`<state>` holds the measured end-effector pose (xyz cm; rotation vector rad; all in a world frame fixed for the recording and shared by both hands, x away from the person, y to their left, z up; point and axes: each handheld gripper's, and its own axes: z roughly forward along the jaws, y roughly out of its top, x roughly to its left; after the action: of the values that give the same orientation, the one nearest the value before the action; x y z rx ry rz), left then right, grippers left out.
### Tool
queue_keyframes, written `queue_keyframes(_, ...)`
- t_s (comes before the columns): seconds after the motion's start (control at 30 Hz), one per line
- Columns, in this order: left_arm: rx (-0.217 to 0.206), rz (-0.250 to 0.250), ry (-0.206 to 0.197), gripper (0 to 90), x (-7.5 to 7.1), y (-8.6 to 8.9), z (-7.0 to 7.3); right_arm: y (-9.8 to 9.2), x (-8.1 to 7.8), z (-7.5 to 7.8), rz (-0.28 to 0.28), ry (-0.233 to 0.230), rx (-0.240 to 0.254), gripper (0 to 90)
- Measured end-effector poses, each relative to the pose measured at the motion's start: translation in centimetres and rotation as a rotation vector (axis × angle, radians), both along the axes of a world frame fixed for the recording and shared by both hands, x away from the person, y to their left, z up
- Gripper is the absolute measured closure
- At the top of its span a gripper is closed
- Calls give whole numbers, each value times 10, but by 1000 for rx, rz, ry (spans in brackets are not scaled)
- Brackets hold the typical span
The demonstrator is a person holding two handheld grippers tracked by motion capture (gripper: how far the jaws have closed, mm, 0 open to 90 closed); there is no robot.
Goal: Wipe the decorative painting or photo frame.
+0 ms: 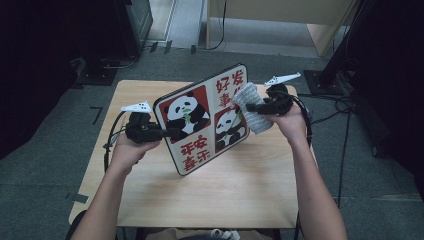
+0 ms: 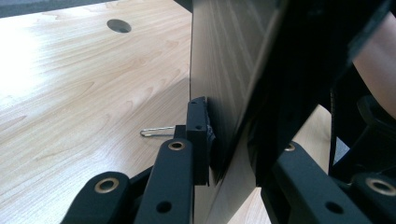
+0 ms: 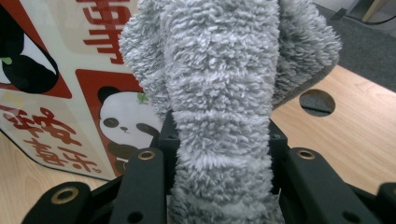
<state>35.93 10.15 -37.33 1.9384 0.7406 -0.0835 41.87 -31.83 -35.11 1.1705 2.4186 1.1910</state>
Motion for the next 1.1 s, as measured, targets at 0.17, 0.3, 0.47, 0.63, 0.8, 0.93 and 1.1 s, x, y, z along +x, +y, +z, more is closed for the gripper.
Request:
queue_keyframes(0.17, -3, -3, 1, 783, 0, 0, 0, 0, 0, -6, -4, 8, -9, 625)
queue_keyframes(0.3, -2, -3, 1, 783, 0, -1, 0, 0, 1, -12, -3, 16, -18, 626)
queue_keyframes(0.47, -2, -5, 0, 782, 0, -1, 0, 0, -1, -16, -7, 35, -29, 628)
queue_keyframes(0.63, -1, -5, -1, 782, 0, -1, 0, -1, -2, -22, -12, 49, -43, 628)
queue_keyframes(0.8, -1, -1, 0, 783, 0, -1, 0, -3, -4, -27, -18, 59, -45, 627)
queue_keyframes(0.93, 1, 0, -2, 784, 0, -1, 0, -4, -4, -32, -21, 71, -49, 628)
queue_keyframes(1.1, 0, -1, 0, 783, 0, -1, 0, -5, -4, -38, -22, 84, -50, 627)
